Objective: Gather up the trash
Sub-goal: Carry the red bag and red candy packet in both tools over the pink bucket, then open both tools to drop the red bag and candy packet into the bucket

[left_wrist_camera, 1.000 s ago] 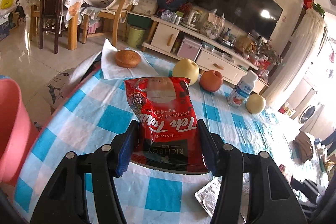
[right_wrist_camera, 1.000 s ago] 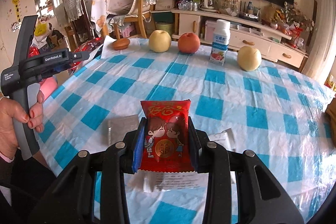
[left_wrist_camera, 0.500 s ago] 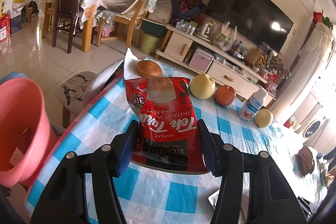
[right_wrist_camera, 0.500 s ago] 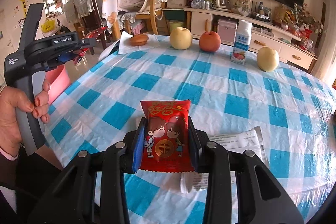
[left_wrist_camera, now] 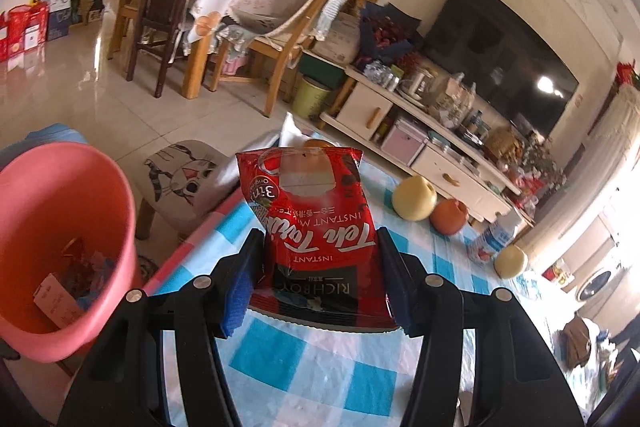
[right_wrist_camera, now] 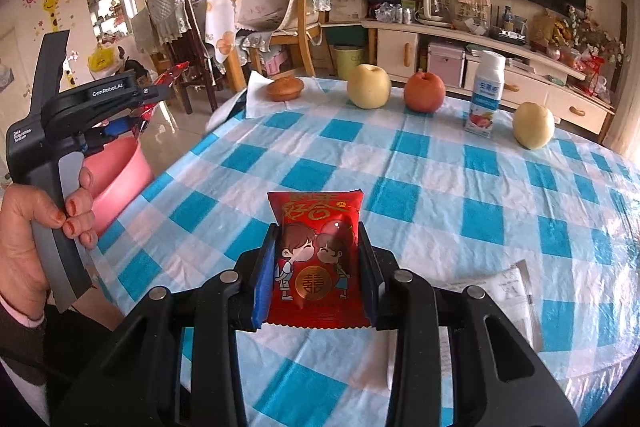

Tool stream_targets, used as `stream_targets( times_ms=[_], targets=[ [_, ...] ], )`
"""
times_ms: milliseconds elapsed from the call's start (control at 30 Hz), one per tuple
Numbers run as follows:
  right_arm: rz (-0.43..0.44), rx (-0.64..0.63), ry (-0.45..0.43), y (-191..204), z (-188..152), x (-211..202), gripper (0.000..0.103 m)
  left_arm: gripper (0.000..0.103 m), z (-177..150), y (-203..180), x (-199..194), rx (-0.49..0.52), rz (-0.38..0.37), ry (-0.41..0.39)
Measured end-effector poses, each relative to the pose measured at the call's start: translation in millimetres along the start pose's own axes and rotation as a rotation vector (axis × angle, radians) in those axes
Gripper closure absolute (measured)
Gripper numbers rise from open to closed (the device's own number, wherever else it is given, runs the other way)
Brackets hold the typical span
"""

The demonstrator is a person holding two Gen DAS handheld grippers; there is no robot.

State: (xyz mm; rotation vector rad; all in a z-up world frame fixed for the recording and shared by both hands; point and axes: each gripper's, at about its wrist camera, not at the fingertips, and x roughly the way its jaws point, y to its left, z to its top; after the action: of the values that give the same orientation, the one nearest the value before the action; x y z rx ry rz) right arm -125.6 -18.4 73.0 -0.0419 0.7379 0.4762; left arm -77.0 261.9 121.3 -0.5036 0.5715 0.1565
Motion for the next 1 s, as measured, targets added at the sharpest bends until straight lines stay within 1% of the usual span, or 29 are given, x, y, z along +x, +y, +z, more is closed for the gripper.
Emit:
stream_targets(
  times_ms=[200, 333, 467, 567, 667, 700, 800, 1000],
  targets=[
    [0.051, 0.001, 0.000, 17, 10, 13, 0.065, 0.046, 10, 22, -4, -0.034, 0.066, -0.025],
    [0.102, -0.002, 0.005, 34, 19, 25, 0.065, 0.046, 18, 42, -7, -0.065, 0.116, -0.040],
    [0.167, -0.018, 0.014, 57, 33, 42, 0.065, 0.046, 26, 64, -12, -0.114, 0.167, -0.060],
    [0.216, -0.030, 0.016, 75, 44, 53, 0.065, 0.046, 34, 89, -19, -0.171, 0.212, -0.074],
    [0.273, -0.056, 0.024, 100, 56, 67, 0.065, 0.046, 41, 115, -27, -0.220, 0.270, -0.094],
    [0.293, -0.068, 0.028, 111, 61, 73, 0.065, 0.046, 44, 127, -31, -0.241, 0.298, -0.106],
    [0.358, -0.100, 0.040, 144, 73, 91, 0.065, 0.046, 49, 155, -40, -0.297, 0.351, -0.125],
    [0.482, -0.138, 0.049, 206, 96, 120, 0.065, 0.046, 49, 198, -48, -0.393, 0.403, -0.117]
  ],
)
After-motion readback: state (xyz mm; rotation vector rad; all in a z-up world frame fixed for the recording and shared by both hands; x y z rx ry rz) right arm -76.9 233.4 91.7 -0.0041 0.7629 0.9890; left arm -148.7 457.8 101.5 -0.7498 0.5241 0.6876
